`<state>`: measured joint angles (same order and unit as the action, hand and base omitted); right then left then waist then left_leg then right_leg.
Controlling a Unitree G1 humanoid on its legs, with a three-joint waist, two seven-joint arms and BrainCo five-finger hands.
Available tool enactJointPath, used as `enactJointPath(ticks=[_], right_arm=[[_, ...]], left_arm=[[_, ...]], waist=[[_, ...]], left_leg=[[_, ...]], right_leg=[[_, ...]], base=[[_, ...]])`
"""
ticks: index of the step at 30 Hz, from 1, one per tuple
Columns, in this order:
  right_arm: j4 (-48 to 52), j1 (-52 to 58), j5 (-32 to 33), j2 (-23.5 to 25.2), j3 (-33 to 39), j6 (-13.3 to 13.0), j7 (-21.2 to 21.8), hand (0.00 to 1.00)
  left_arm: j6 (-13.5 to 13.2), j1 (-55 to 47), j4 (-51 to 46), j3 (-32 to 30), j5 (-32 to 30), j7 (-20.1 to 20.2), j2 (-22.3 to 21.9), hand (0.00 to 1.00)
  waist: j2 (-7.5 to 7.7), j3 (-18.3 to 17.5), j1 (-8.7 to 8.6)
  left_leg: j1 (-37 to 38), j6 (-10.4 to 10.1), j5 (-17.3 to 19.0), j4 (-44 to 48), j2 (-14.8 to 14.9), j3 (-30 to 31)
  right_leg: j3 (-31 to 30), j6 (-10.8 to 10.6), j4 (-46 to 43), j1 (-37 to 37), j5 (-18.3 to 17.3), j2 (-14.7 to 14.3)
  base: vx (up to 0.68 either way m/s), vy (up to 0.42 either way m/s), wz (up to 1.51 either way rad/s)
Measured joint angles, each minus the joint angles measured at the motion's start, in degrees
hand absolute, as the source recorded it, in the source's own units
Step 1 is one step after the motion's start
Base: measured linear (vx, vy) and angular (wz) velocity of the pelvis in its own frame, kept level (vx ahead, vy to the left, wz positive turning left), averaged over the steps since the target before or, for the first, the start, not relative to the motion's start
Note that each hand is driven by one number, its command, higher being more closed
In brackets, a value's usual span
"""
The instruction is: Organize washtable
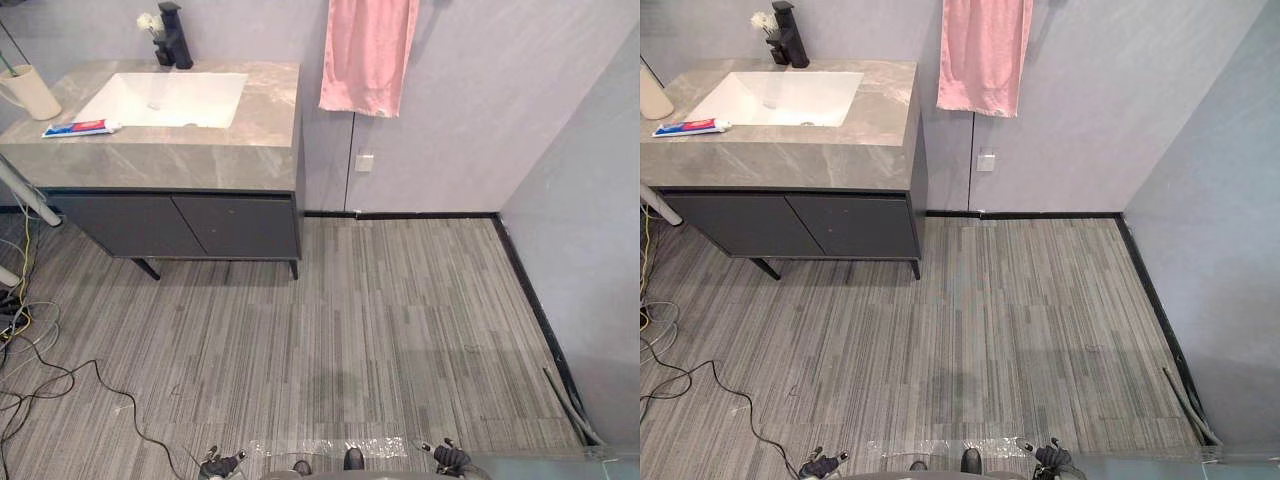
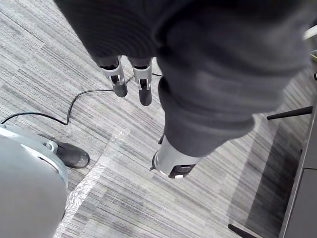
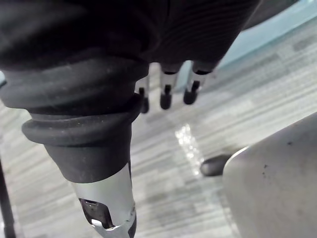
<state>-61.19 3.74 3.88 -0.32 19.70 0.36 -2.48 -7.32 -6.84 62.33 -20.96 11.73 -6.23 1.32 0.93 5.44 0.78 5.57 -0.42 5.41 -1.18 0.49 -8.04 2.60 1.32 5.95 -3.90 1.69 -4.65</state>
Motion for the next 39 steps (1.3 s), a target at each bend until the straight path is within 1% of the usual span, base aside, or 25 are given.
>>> enactJointPath(ticks=[20,28,39], right_arm=[[0.0,0.0,0.0,0.0,0.0,-0.1,0.0,0.0],[-0.2,-0.1,0.0,-0.1,0.1,-0.1,0.0,0.0],[-0.4,-0.2,0.0,-0.1,0.2,-0.1,0.0,0.0]], left_arm=[[-0.2,0.3,0.0,0.9,-0.2,-0.1,0.0,0.0],[-0.4,0.3,0.0,2.6,-0.2,-0.1,0.1,0.0],[-0.4,0.5,0.0,3.1,-0.2,-0.1,0.0,0.0]], waist=[[-0.17,0.0,-0.03],[-0.47,-0.2,-0.03],[-0.48,-0.2,-0.06]], left_leg=[[0.0,0.0,0.0,-0.4,0.0,0.0],[0.0,0.0,0.0,-0.4,-0.1,0.0],[0.0,0.0,0.0,-0.5,-0.1,0.0]], right_leg=[[0.0,-0.2,-0.1,0.2,-0.1,0.0],[0.0,-0.2,0.0,0.2,-0.1,0.0],[0.0,-0.2,0.0,0.2,-0.1,0.0]], base=[[-0.02,0.002,0.0],[0.0,0.0,0.0],[0.0,0.0,0.0]])
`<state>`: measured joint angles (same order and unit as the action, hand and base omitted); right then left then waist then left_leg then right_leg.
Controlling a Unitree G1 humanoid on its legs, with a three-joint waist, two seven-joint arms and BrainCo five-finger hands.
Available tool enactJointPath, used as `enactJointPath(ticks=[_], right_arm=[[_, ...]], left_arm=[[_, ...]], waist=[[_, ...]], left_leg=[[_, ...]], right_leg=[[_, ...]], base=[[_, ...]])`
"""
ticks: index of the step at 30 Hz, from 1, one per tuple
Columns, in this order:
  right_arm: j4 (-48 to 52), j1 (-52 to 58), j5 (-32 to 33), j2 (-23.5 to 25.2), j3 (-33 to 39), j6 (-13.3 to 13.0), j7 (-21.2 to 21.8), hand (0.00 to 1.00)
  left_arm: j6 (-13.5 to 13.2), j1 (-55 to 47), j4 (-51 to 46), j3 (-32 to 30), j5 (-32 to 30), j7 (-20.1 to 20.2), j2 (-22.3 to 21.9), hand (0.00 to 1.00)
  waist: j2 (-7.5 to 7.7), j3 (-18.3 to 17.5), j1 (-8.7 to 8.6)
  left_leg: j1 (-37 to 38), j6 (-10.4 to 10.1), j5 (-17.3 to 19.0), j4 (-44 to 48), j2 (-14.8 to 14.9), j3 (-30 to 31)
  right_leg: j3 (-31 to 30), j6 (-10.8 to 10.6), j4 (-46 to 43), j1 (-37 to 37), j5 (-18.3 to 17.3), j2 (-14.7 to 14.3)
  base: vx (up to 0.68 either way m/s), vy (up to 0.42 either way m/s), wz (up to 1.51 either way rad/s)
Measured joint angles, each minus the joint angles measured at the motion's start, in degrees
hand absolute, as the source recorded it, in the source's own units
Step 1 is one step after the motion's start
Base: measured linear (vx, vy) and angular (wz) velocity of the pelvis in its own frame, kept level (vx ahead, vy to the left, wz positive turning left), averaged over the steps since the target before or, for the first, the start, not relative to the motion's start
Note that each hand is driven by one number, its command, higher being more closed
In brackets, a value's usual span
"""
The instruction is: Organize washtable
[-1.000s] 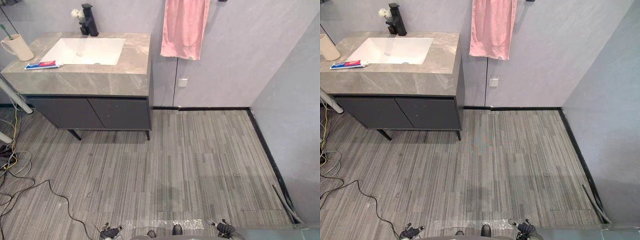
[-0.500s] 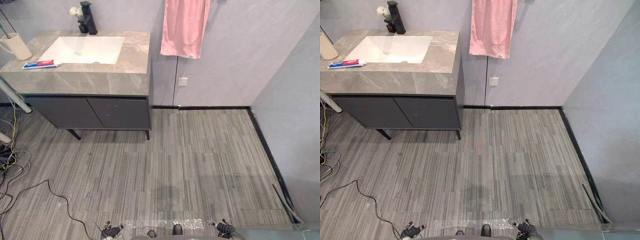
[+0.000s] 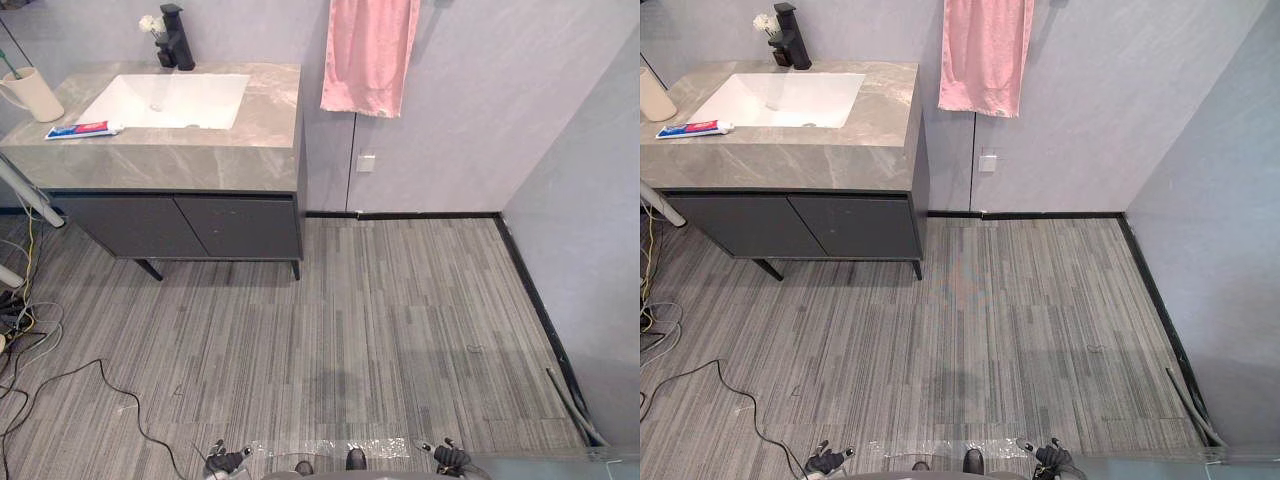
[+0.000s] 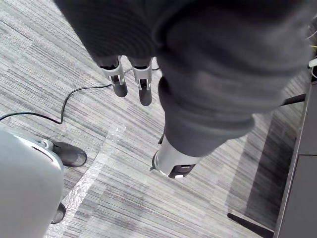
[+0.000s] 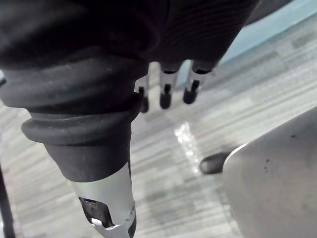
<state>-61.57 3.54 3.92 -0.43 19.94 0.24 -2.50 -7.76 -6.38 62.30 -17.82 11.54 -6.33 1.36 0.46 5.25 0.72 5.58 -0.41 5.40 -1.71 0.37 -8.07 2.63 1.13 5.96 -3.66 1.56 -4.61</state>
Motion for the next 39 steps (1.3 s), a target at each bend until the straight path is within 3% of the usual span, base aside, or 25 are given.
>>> enactJointPath(ticks=[14,16,18,19,20,21,22,23,25,28,30,33,34,35,36,37,39], right_arm=[[0.0,0.0,0.8,0.2,3.3,0.1,0.0,0.0],[0.0,0.0,1.2,0.4,4.1,0.0,0.0,0.0],[0.3,0.0,1.2,1.1,5.0,-0.2,0.0,0.0],[1.5,0.2,1.2,1.5,4.9,-0.2,0.0,0.0],[2.4,0.4,1.2,1.7,4.5,-0.2,0.1,0.0],[2.8,0.6,1.2,1.7,4.2,-0.3,0.1,0.0],[3.7,1.0,1.2,1.9,3.8,-0.4,0.2,0.0],[4.6,1.4,1.1,1.6,2.9,-0.3,0.1,0.0],[4.9,1.4,0.7,1.3,2.0,-0.2,0.1,0.0],[4.4,0.1,0.4,1.2,2.1,0.2,0.0,0.0],[4.4,-0.6,0.0,1.0,2.1,0.2,0.0,0.0],[5.0,0.7,-0.1,1.0,2.2,0.1,0.0,0.0],[5.3,2.2,-0.1,1.3,2.2,0.2,0.0,0.0],[5.5,3.5,-0.1,1.8,2.2,0.2,0.0,0.0],[5.6,3.8,-0.1,2.1,2.2,0.2,0.1,0.0],[6.7,3.8,-0.1,3.7,2.5,0.2,0.3,0.0],[8.2,3.6,0.0,4.7,3.2,0.1,0.6,0.0]], left_arm=[[0.1,0.6,0.0,1.4,-1.0,0.1,0.0,0.0],[0.1,0.5,0.0,1.2,-1.1,0.1,0.0,0.0],[0.3,0.0,-1.2,-0.7,-1.1,0.3,-0.3,0.0],[0.4,-0.7,-2.9,-2.3,-1.1,0.5,-0.8,0.0],[0.5,-1.3,-4.7,-3.5,-1.1,0.8,-1.1,0.0],[0.6,-1.5,-5.7,-4.0,-1.1,1.0,-1.3,0.0],[0.6,-1.6,-6.9,-4.4,-1.1,1.2,-1.9,0.0],[0.6,-1.7,-8.3,-4.7,-0.9,1.3,-2.6,0.0],[0.6,-1.6,-9.3,-4.7,-0.8,1.3,-2.9,0.0],[0.1,-1.5,-10.4,-4.0,0.0,1.2,-3.5,0.0],[-0.1,-1.5,-10.6,-4.1,0.7,1.1,-4.4,0.0],[-0.1,-1.7,-10.8,-4.1,1.8,0.9,-4.4,0.0],[-0.1,-2.5,-11.6,-3.9,2.0,1.0,-4.5,0.0],[-0.1,-2.3,-12.0,-3.6,2.4,1.1,-4.4,0.0],[-0.1,-1.9,-12.0,-3.5,2.3,1.1,-3.9,0.0],[0.0,-1.4,-12.0,-2.9,2.3,1.3,-2.8,0.0],[0.3,-0.6,-12.0,-3.0,2.3,1.3,-2.1,0.0]], waist=[[-0.31,0.2,-0.25],[-0.37,0.3,-0.55],[-0.71,1.0,-1.12],[-0.29,1.4,-1.28],[-0.91,2.3,-1.24],[-0.62,2.2,-1.3],[-0.72,2.5,-1.19],[-1.5,3.6,-0.61],[-1.14,3.5,0.12],[-1.02,3.6,0.75],[-1.38,3.8,1.96],[-2.04,3.1,2.2],[-1.3,2.2,3.16],[-0.18,1.4,3.71],[1.11,1.3,3.9],[3.61,1.6,3.76],[4.5,2.6,2.22]], left_leg=[[-0.9,-0.1,0.1,-0.3,0.4,-1.2],[-1.0,-1.1,0.8,0.4,0.8,-2.2],[-2.6,-2.3,4.5,7.0,2.0,-3.4],[-5.1,-3.8,7.9,16.1,3.8,-4.6],[-9.7,-4.2,9.0,28.6,6.2,-6.0],[-12.2,-3.7,8.6,35.1,7.6,-6.2],[-15.5,-1.9,6.7,44.0,9.8,-6.2],[-19.0,-1.8,7.2,51.9,12.0,-6.2],[-22.5,-1.8,7.3,56.0,12.4,-6.1],[-27.8,-1.9,7.3,47.0,7.1,-2.3],[-30.5,-4.3,5.8,33.9,2.9,5.3],[-31.8,-4.9,5.0,27.4,2.8,10.0],[-31.7,-4.1,3.4,29.0,2.6,9.0],[-31.0,-2.3,2.7,31.0,1.9,6.7],[-30.3,-1.2,4.3,32.2,0.9,5.6],[-27.1,1.2,8.1,33.4,-1.0,3.2],[-21.6,3.1,12.4,34.0,-2.9,3.1]], right_leg=[[-1.1,0.0,0.0,1.4,0.0,-0.4],[-1.8,0.1,-0.2,1.3,-0.1,-0.7],[-2.3,1.3,-0.3,0.1,-1.5,-1.1],[-1.7,3.4,-0.6,-0.7,-2.8,-1.4],[-1.4,4.7,-2.6,-1.0,-4.4,-1.8],[-1.3,5.0,-3.6,-1.1,-5.2,-2.0],[-1.5,5.8,-5.1,-1.8,-6.4,-2.6],[-2.3,6.7,-6.4,-3.1,-7.9,-3.1],[-3.4,7.7,-8.4,-4.2,-9.8,-2.9],[-7.3,6.2,-10.1,-4.5,-11.5,-0.8],[-11.8,4.4,-9.9,-4.9,-13.3,0.8],[-15.1,2.7,-11.6,-6.3,-19.1,0.9],[-16.3,1.6,-15.3,-6.3,-23.1,1.9],[-15.8,-1.1,-21.5,-5.1,-25.9,3.3],[-14.9,-3.0,-28.0,-3.2,-27.2,4.2],[-12.5,-5.3,-48.5,4.4,-23.7,5.9],[-9.4,-3.8,-66.4,11.1,-9.0,7.7]], base=[[0.0,-0.001,-0.03],[0.01,-0.022,-0.23],[0.03,-0.038,-0.24],[0.01,-0.089,-0.31],[0.01,-0.12,-0.23],[0.03,-0.151,-0.16],[0.08,-0.12,-0.14],[0.15,-0.104,-0.23],[0.18,-0.047,-0.2],[0.27,0.021,-0.59],[0.42,0.133,-1.07],[0.47,0.18,-0.79],[0.63,0.248,-0.68],[0.67,0.247,-0.63],[0.84,0.294,-0.56],[0.71,0.255,-0.36],[0.62,0.232,-0.11]])
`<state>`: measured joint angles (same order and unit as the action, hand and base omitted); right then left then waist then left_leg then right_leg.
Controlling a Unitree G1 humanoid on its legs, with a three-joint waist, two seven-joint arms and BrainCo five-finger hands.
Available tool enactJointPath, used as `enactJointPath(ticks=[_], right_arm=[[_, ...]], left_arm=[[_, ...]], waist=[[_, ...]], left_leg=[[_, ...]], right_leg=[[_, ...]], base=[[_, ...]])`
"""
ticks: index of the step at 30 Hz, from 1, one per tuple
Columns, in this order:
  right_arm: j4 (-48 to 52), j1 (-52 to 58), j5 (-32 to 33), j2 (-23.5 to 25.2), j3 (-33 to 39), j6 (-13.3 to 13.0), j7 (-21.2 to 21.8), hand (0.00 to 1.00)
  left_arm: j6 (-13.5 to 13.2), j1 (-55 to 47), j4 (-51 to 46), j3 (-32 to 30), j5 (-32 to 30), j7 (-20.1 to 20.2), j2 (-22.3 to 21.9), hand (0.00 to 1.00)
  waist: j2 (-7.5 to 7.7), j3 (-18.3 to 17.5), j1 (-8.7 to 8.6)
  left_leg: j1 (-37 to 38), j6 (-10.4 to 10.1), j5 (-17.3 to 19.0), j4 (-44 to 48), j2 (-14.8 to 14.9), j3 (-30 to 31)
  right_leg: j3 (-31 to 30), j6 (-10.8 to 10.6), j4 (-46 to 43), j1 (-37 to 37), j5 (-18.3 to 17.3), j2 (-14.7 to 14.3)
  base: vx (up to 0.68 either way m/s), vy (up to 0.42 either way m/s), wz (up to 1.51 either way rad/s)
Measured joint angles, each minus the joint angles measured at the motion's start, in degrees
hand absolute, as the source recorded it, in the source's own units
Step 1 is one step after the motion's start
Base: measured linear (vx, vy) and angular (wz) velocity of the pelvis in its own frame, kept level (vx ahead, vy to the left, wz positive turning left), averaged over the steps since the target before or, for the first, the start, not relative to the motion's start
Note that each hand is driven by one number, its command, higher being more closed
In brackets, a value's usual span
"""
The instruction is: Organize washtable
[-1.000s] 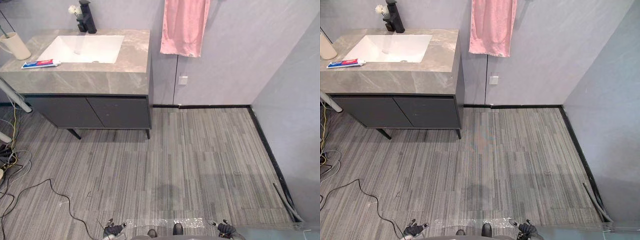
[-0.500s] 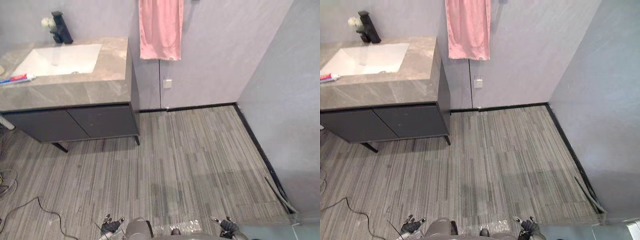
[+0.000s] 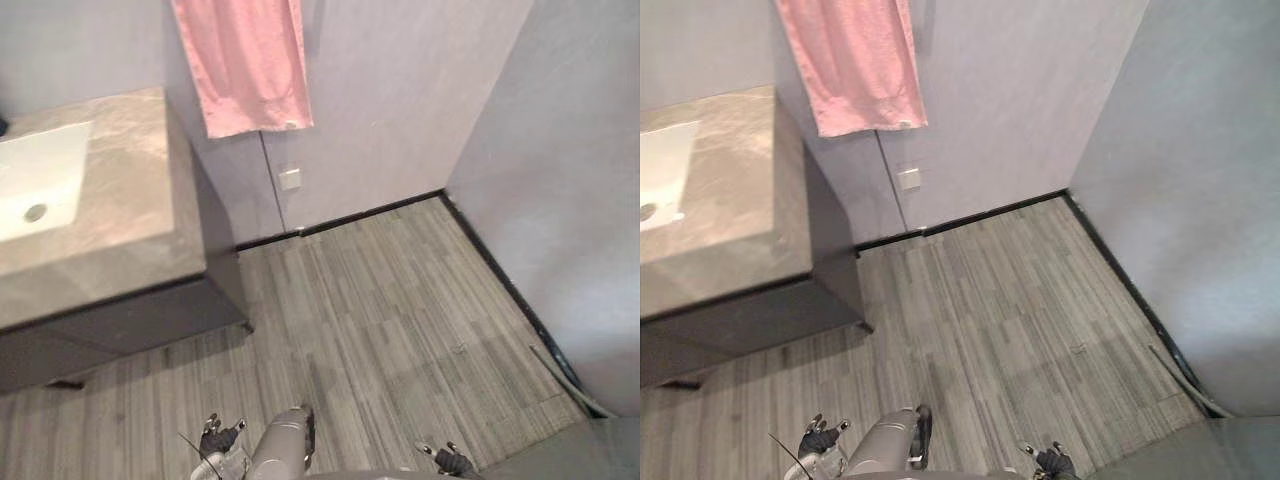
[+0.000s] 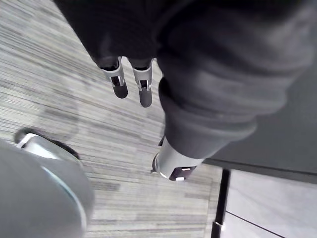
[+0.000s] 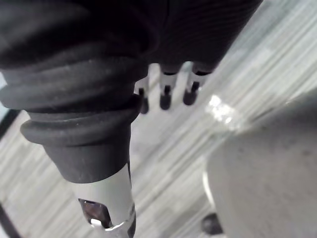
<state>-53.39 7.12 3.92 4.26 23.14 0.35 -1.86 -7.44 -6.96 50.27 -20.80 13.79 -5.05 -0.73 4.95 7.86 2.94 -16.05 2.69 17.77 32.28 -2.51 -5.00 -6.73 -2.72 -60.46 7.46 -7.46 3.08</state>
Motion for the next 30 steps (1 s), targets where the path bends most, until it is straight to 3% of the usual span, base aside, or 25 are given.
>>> enactJointPath(ticks=[1,3,4,7,8,9,10,11,12,13,14,15,16,17,18,19,20,21,22,23,24,25,26,28,30], right_arm=[[1.3,-0.2,0.0,-0.3,0.2,0.0,0.4,0.0],[3.5,0.4,-0.1,-1.1,-0.3,-0.1,0.7,0.0],[6.0,0.8,-0.1,-1.0,-1.3,-0.3,0.6,0.0],[9.2,0.9,0.0,-0.7,-2.3,-0.4,0.5,0.0],[9.7,1.2,0.0,-1.2,-2.8,-0.5,0.5,0.0],[9.9,1.6,0.0,-1.3,-4.5,-0.5,0.5,0.0],[10.2,1.7,0.0,-1.4,-5.2,-0.5,0.3,0.0],[12.1,0.4,0.0,-2.6,-5.8,-0.3,-0.1,0.0],[13.4,-0.4,0.0,-2.6,-6.0,-0.4,-0.4,0.0],[14.6,-1.0,0.0,-2.6,-6.1,-0.6,-0.6,0.0],[14.6,-1.0,0.0,-2.5,-6.5,-0.6,-0.7,0.0],[17.2,0.0,0.0,-2.9,-10.3,-0.8,-0.7,0.0],[18.0,0.1,-0.1,-3.3,-11.7,-1.3,-0.7,0.0],[20.3,-0.1,0.0,-2.5,-15.0,-1.6,-0.8,0.0],[22.8,-0.5,0.0,-2.0,-15.4,-2.4,-1.3,0.0],[23.4,-0.7,0.0,-1.2,-15.2,-2.8,-2.0,0.0],[23.3,-1.6,0.0,-0.6,-15.1,-2.7,-3.3,0.0],[23.3,-1.8,0.0,-0.3,-14.9,-2.7,-3.9,0.0],[23.4,-1.7,0.2,-0.2,-15.0,-2.9,-5.3,0.0],[24.0,-1.4,0.7,-0.3,-15.2,-3.5,-6.2,0.0],[25.2,-1.1,0.8,-0.6,-15.2,-3.7,-6.8,0.0],[28.5,-1.0,1.2,-0.9,-15.1,-4.3,-8.2,0.0],[30.3,-0.4,1.3,-0.4,-15.3,-4.6,-8.1,0.0],[33.7,-0.8,1.2,-0.3,-15.8,-5.7,-8.2,0.0],[34.7,-1.7,1.3,-0.3,-16.3,-6.8,-8.1,0.0]], left_arm=[[0.5,0.4,0.0,0.3,-0.3,-0.1,-0.3,0.0],[0.6,0.9,-0.2,1.8,-0.9,0.0,-1.5,0.0],[0.4,2.0,-0.3,2.9,-1.0,0.2,-1.9,0.0],[0.2,3.9,-0.2,3.7,-1.0,0.2,-2.6,0.0],[0.1,3.9,-0.2,4.0,-1.0,0.1,-3.0,0.0],[0.1,2.6,-0.2,3.7,-1.0,0.0,-3.0,0.0],[0.2,2.4,0.2,3.6,-1.1,-0.1,-3.2,0.0],[0.3,2.6,0.3,4.5,-1.1,0.0,-3.7,0.0],[0.3,2.9,0.3,5.0,-1.2,0.0,-3.5,0.0],[0.3,3.3,0.2,6.1,-1.6,0.1,-3.5,0.0],[0.1,3.3,0.0,6.1,-1.9,0.0,-3.6,0.0],[-0.5,3.1,-1.7,6.3,-2.1,-0.3,-4.1,0.0],[-0.6,2.6,-2.9,6.3,-2.2,-0.3,-4.0,0.0],[-0.5,0.3,-6.0,6.1,-2.1,-0.9,-3.6,0.0],[-0.3,-0.9,-8.6,7.3,-2.1,-1.6,-3.5,0.0],[-0.2,-1.1,-10.0,8.6,-2.1,-1.8,-3.2,0.0],[0.0,-2.2,-14.3,10.9,-2.1,-3.0,-3.0,0.0],[0.1,-3.1,-17.5,11.9,-2.1,-3.7,-2.9,0.0],[-0.3,-5.0,-24.0,14.3,-3.3,-6.0,-2.8,0.0],[-0.7,-6.6,-29.5,16.7,-5.6,-8.8,-2.7,0.0],[-0.9,-7.5,-31.9,18.1,-6.4,-9.7,-2.8,0.0],[-1.2,-9.2,-36.7,21.2,-11.6,-12.5,-2.3,0.0],[-1.2,-9.3,-38.3,21.6,-14.7,-13.5,-2.5,0.0],[-1.6,-9.5,-42.1,23.8,-18.2,-14.1,-2.6,0.0],[-2.1,-10.1,-43.8,25.7,-20.2,-14.3,-2.7,0.0]], waist=[[-0.93,0.7,-0.73],[-2.94,1.1,-0.56],[-3.88,0.7,-1.11],[-3.96,0.7,-2.51],[-4.19,0.7,-2.25],[-3.92,-0.1,-2.06],[-4.39,-0.5,-2.22],[-6.32,-1.2,-1.79],[-5.75,-1.0,-1.62],[-5.75,-0.8,-2.33],[-5.93,-0.8,-2.26],[-7.0,-0.2,-2.29],[-7.95,-0.4,-1.66],[-6.06,-1.3,-1.12],[-7.99,-0.6,-0.43],[-8.26,-0.3,-0.48],[-7.27,0.3,0.38],[-6.26,0.9,1.0],[-3.76,2.0,1.14],[-2.97,1.8,1.11],[-3.69,1.5,1.07],[-3.31,0.8,0.9],[-2.53,0.1,0.65],[-2.42,0.0,0.16],[-2.55,0.1,0.36]], left_leg=[[5.8,0.6,2.5,-0.5,-0.1,-0.2],[15.4,1.0,3.6,-5.8,0.1,0.9],[20.7,0.9,3.6,-10.2,0.8,3.1],[25.7,-1.3,4.7,-12.2,1.7,5.6],[28.2,-3.1,5.8,-12.3,2.2,5.9],[30.9,-4.4,6.5,-11.8,2.4,6.6],[31.8,-5.0,6.8,-10.8,2.8,7.6],[29.7,-8.5,3.1,-5.7,3.2,10.0],[28.3,-9.2,2.0,-3.4,2.3,11.1],[27.3,-5.3,4.7,-1.9,3.0,11.0],[27.3,-4.6,4.8,-1.9,4.4,11.0],[24.1,-5.4,-5.5,2.3,7.7,11.5],[22.2,-7.4,-7.7,8.8,7.7,11.5],[16.6,-9.7,-16.6,21.2,8.9,9.1],[10.1,-8.6,-14.3,32.2,12.0,7.6],[7.0,-7.0,-11.0,35.4,12.5,6.9],[1.5,-5.3,-6.0,37.1,11.7,4.3],[-0.6,-4.5,-4.0,35.7,10.8,2.9],[-3.8,-4.1,-1.7,29.5,9.0,0.8],[-5.1,-4.6,-2.2,16.3,8.3,0.1],[-4.9,-5.7,-3.2,6.8,8.5,0.4],[-3.4,-4.1,-11.5,-3.5,7.9,0.3],[-3.0,-3.2,-10.9,-4.3,6.6,0.3],[-2.9,-2.3,-10.4,-4.3,5.7,0.7],[-1.4,-1.6,-9.9,-4.6,5.6,0.8]], right_leg=[[2.5,-0.7,-9.8,3.5,-0.5,1.3],[8.3,0.0,-13.1,8.8,-3.7,2.7],[13.1,-0.1,-7.6,14.0,-5.7,3.4],[14.6,-0.7,12.8,19.3,-5.8,2.3],[14.1,2.0,24.0,20.0,-3.1,0.3],[13.7,5.2,33.9,19.7,5.3,-2.5],[12.2,5.5,33.5,19.4,10.0,-3.8],[12.8,6.8,30.4,19.9,6.8,-4.1],[12.1,7.3,29.1,19.9,5.5,-2.8],[11.7,6.7,28.1,17.3,3.2,-1.2],[12.3,6.7,27.7,15.1,2.2,-0.7],[16.4,7.2,24.3,11.2,-0.7,-0.8],[16.4,6.1,24.3,9.5,-2.5,-1.0],[15.6,4.6,28.7,4.4,-8.2,-0.7],[16.8,4.4,30.3,1.2,-9.3,-1.9],[17.1,4.6,31.2,-0.2,-9.6,-1.9],[16.9,4.4,33.9,-3.2,-9.7,-0.7],[16.9,4.0,35.7,-5.2,-9.5,0.7],[16.8,2.4,38.8,-8.8,-8.6,3.6],[16.7,1.1,40.3,-10.6,-7.9,5.2],[16.6,0.8,40.5,-11.2,-7.8,5.1],[13.7,-3.0,40.0,-12.2,-9.5,6.4],[12.7,-3.3,40.3,-12.2,-8.0,7.2],[12.8,-3.2,40.5,-12.4,-5.2,7.5],[11.5,-3.0,41.9,-13.3,-5.5,6.6]], base=[[0.69,0.223,-0.01],[0.83,0.229,0.11],[0.68,0.142,0.44],[0.71,0.061,0.62],[0.99,-0.027,0.21],[0.84,-0.031,0.12],[1.03,-0.045,-0.02],[0.66,-0.012,0.01],[0.93,-0.055,0.27],[0.54,-0.061,0.61],[0.71,-0.157,1.23],[0.53,-0.124,0.93],[0.66,-0.091,0.66],[0.54,0.049,0.09],[0.54,0.087,0.12],[0.46,0.132,0.21],[0.35,0.122,0.19],[0.44,0.144,0.19],[0.45,0.147,0.18],[0.54,0.206,0.13],[0.61,0.325,-0.07],[0.52,0.302,-0.09],[0.42,0.253,-0.01],[0.34,0.169,0.25],[0.28,0.118,0.06]])
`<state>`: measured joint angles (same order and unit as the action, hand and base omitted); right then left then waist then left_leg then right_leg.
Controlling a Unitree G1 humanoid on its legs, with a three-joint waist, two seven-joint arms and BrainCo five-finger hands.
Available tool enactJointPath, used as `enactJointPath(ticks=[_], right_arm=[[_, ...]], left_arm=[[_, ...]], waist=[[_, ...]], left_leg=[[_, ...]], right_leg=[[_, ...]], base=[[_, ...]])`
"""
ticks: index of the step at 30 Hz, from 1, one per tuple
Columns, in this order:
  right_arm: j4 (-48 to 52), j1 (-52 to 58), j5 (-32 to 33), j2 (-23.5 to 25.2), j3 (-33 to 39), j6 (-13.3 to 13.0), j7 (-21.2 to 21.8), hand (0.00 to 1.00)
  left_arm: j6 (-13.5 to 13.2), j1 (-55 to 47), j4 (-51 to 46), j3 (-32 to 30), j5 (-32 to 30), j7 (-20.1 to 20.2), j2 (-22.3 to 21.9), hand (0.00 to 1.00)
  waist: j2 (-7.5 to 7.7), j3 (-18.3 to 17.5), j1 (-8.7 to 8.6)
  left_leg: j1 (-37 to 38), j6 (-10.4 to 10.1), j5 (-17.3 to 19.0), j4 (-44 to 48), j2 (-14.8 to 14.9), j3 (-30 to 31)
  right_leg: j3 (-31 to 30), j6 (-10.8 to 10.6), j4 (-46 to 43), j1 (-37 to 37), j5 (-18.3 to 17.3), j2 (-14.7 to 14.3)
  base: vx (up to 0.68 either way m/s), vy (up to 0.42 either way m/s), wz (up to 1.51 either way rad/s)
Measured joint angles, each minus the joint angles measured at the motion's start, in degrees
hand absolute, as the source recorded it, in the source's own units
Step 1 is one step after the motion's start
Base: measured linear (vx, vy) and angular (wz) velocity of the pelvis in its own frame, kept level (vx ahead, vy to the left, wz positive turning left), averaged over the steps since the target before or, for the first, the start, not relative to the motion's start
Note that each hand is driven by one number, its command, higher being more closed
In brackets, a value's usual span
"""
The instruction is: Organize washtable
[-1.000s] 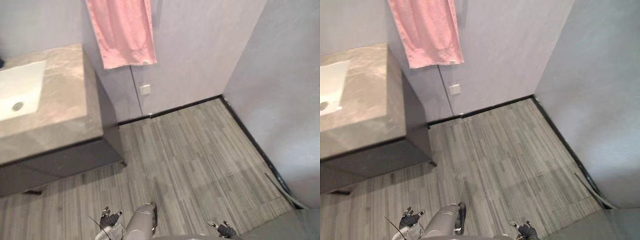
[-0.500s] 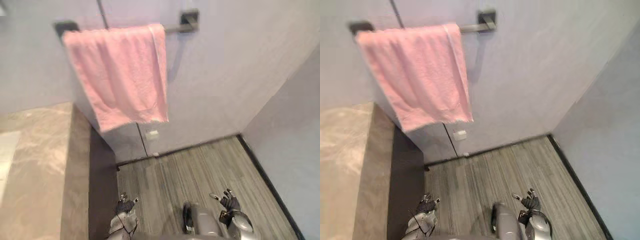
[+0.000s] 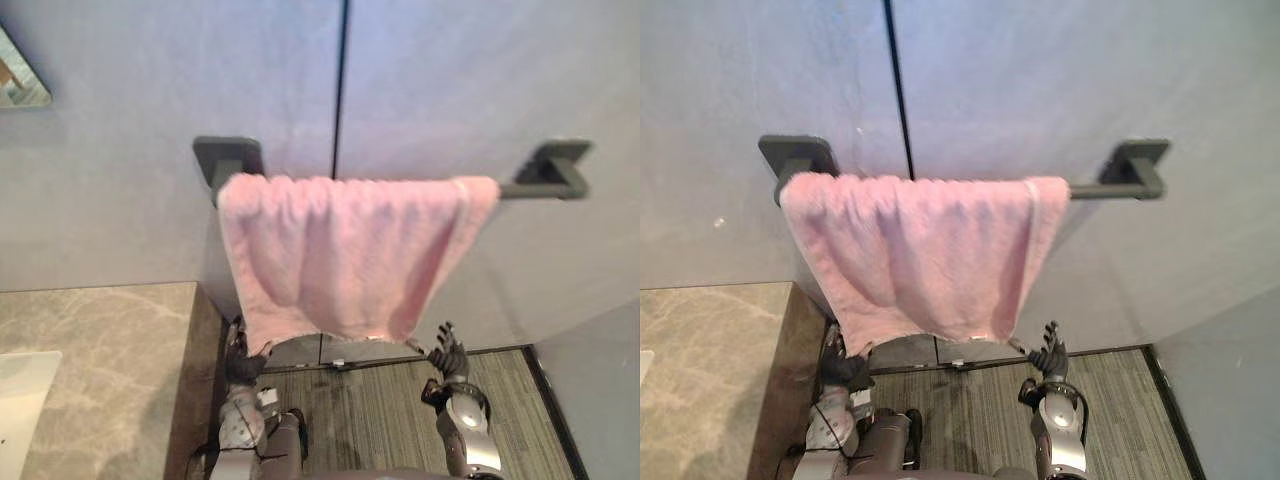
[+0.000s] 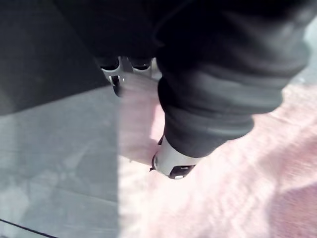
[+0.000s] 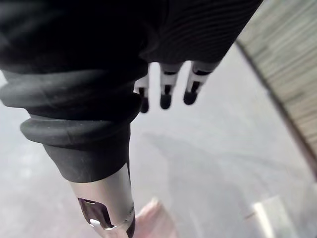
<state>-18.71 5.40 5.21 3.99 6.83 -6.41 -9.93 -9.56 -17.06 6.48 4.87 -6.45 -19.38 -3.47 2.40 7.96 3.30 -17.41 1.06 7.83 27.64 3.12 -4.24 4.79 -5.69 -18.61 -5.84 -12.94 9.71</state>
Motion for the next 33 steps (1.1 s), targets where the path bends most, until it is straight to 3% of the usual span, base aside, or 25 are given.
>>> enactJointPath(ticks=[1,4,7,11,15,21,27,33], right_arm=[[-0.1,-0.4,1.0,0.0,-0.4,0.3,-0.6,0.0],[0.1,1.8,1.4,-0.1,-1.3,-0.2,-0.1,0.0],[0.0,1.5,1.4,-0.2,-1.8,-0.3,0.0,0.0],[0.0,3.3,1.4,-0.7,-3.9,-1.0,0.0,0.0],[-0.1,3.5,1.3,-2.1,-4.9,-1.1,0.0,0.0],[0.4,3.6,1.0,-2.3,-7.1,-1.8,0.2,0.0],[8.7,5.7,0.9,-2.1,-10.4,-2.3,0.4,0.0],[16.8,7.7,1.0,-2.0,-12.5,-3.0,1.4,0.0]], left_arm=[[0.1,-1.6,0.0,0.1,-1.2,0.0,-0.3,0.0],[-0.3,-4.1,-0.1,1.0,-4.6,0.4,0.0,0.0],[-1.1,-3.7,-0.3,4.5,-5.8,0.4,0.4,0.0],[-1.1,-3.8,-1.1,6.4,-6.2,0.2,0.7,0.0],[-2.0,-4.2,-3.4,6.8,-6.7,-0.5,1.3,0.0],[-2.3,-6.2,-9.2,6.7,-7.7,-1.2,1.9,0.0],[-2.9,-7.1,-13.5,5.5,-7.8,-4.6,1.2,0.0],[-3.4,-7.3,-19.6,5.7,-7.7,-4.8,1.2,0.0]], waist=[[-0.05,0.0,0.72],[0.47,-0.3,0.58],[-0.21,-0.8,0.63],[-0.43,-1.2,0.13],[-0.52,-1.5,-1.05],[0.12,-1.8,-0.88],[0.1,-1.8,-0.85],[-0.02,-1.7,-0.86]], left_leg=[[2.3,0.1,0.0,-1.2,0.0,0.0],[4.8,0.0,0.3,-2.9,-0.6,-0.6],[4.5,-1.0,1.0,-4.9,-0.3,-0.7],[5.9,-3.2,-1.1,-9.0,0.6,-0.2],[6.3,-3.8,-3.3,-11.8,0.6,0.6],[9.6,-5.0,-6.1,-16.7,1.0,2.8],[10.4,-4.9,-7.5,-18.9,1.0,3.5],[11.3,-4.5,-8.9,-22.8,0.5,3.9]], right_leg=[[-1.0,0.4,1.7,-0.6,-0.3,-0.8],[-0.9,1.6,3.9,0.9,0.2,-2.1],[-1.9,1.7,6.6,1.3,-1.2,-2.7],[-2.0,2.1,7.9,1.4,-1.3,-4.1],[-1.3,2.9,8.9,1.3,-0.7,-4.7],[-0.1,3.3,10.0,-1.0,0.7,-6.1],[0.3,3.3,10.2,-1.6,0.8,-6.0],[1.3,3.1,11.3,-1.8,1.5,-5.5]], base=[[0.17,0.025,-0.1],[0.08,-0.045,-0.02],[-0.01,-0.109,-0.14],[-0.05,-0.113,-0.05],[0.03,-0.086,0.11],[0.03,-0.07,0.16],[-0.02,-0.022,0.06],[-0.06,0.017,0.06]])
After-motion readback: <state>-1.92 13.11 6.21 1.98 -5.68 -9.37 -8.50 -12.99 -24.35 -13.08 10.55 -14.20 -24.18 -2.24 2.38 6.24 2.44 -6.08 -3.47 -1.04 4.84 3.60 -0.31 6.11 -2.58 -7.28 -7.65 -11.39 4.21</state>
